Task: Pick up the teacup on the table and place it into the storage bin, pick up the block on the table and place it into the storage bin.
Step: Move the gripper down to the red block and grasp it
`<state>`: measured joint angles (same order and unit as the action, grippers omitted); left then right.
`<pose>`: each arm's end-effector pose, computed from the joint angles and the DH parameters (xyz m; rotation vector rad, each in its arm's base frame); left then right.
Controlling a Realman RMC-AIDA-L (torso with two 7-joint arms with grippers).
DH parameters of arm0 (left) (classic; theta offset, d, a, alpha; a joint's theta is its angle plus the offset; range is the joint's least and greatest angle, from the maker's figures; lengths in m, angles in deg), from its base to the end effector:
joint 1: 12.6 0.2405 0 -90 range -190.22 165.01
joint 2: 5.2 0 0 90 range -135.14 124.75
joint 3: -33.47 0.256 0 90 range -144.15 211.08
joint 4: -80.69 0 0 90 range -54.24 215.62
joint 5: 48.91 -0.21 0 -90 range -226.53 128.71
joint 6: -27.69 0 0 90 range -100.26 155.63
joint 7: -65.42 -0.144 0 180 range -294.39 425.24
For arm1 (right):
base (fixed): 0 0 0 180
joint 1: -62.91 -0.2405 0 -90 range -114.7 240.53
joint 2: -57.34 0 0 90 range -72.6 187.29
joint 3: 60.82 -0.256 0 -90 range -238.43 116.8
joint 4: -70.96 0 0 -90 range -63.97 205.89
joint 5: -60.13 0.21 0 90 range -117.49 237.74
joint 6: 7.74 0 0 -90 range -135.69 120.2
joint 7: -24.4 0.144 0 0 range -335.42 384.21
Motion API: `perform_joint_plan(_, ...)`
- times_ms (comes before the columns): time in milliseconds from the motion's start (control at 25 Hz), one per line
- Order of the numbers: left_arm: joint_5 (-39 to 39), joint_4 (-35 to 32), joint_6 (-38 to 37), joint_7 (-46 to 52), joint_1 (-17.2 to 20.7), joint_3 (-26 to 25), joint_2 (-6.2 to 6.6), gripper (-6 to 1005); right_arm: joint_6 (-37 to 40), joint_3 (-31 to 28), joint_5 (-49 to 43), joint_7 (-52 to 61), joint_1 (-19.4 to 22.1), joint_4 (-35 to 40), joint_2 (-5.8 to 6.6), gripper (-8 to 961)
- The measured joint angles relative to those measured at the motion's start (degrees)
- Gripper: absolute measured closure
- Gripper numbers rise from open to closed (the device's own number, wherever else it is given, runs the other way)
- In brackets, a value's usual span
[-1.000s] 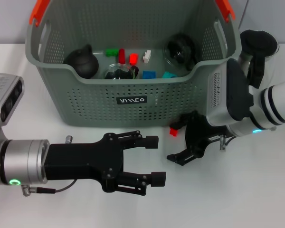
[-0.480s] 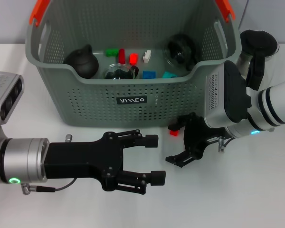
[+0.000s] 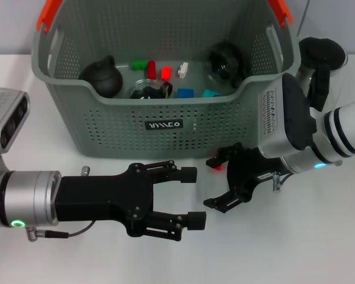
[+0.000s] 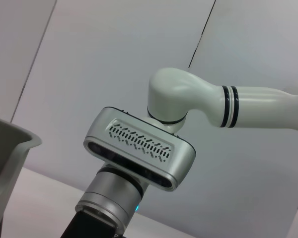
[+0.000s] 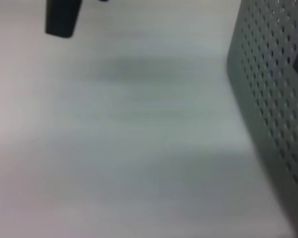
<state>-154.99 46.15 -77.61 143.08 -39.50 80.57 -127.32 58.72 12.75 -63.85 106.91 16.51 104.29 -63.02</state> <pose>-0.2288 0.2720 -0.0274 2.8233 0.5788 1.0769 0.1996 0.3732 -0.0921 -3.0315 0.0373 -0.1207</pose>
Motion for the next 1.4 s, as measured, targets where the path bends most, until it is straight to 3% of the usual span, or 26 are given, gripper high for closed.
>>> perform_joint_plan(1400, 0.00, 0.00, 0.10, 0.05, -0.28, -0.17, -0.04, 65, -3.37, 0.79, -0.12, -0.04, 0.44, -0.63, -0.13, 11)
